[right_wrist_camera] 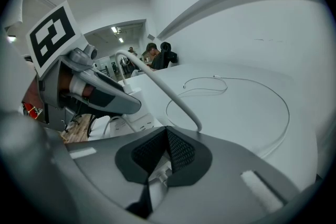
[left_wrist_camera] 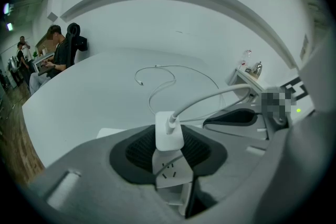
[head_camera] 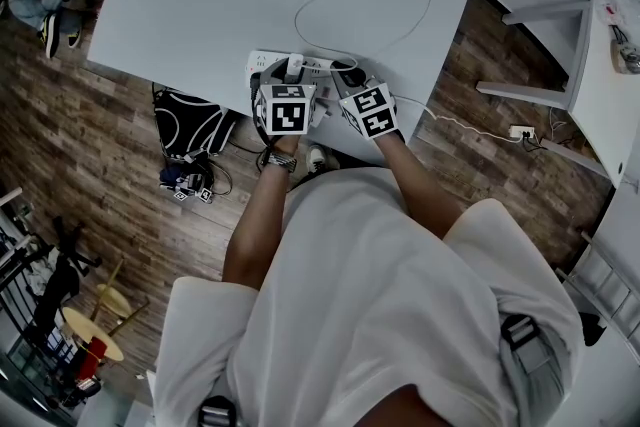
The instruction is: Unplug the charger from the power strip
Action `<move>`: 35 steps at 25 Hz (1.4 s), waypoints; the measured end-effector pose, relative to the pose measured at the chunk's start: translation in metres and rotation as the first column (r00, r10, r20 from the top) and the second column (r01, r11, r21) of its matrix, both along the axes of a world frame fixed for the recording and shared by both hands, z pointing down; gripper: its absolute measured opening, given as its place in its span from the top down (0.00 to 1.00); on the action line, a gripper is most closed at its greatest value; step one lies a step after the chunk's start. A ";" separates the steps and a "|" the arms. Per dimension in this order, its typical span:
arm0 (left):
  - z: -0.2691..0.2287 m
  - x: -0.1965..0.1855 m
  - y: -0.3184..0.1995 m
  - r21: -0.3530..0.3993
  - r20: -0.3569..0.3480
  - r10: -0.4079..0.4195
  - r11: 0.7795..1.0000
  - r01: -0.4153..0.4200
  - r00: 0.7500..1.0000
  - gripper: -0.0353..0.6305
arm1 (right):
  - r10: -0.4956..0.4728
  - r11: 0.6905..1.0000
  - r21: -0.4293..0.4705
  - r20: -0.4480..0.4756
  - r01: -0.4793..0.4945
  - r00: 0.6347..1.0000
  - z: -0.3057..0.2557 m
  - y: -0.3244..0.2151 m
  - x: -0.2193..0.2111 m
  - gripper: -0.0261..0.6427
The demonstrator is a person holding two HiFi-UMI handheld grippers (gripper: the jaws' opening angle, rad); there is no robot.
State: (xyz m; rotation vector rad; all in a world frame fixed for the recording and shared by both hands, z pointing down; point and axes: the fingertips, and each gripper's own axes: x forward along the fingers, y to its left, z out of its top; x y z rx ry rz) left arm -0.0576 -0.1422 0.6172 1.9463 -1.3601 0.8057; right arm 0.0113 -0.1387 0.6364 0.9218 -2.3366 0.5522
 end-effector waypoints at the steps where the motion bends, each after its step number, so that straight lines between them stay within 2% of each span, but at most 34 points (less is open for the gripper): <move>1: 0.000 0.000 -0.001 0.006 0.005 0.006 1.000 -0.006 1.000 0.74 | 0.001 1.000 -0.001 -0.001 -0.001 1.000 0.000 0.000 0.000 0.96; 10: 0.000 0.002 0.001 0.016 0.060 0.028 0.999 -0.029 0.998 0.74 | 0.004 1.000 -0.004 0.000 -0.004 1.000 0.001 0.001 0.000 0.96; 19: -0.001 -0.002 0.001 -0.024 -0.069 -0.035 0.999 0.033 0.997 0.73 | 0.005 1.000 -0.003 -0.001 -0.005 1.000 0.000 0.000 0.000 0.96; 35: -0.001 -0.004 0.002 -0.041 -0.105 -0.049 0.998 0.045 0.993 0.73 | 0.006 1.000 -0.011 0.018 -0.005 1.000 0.001 0.000 -0.002 0.96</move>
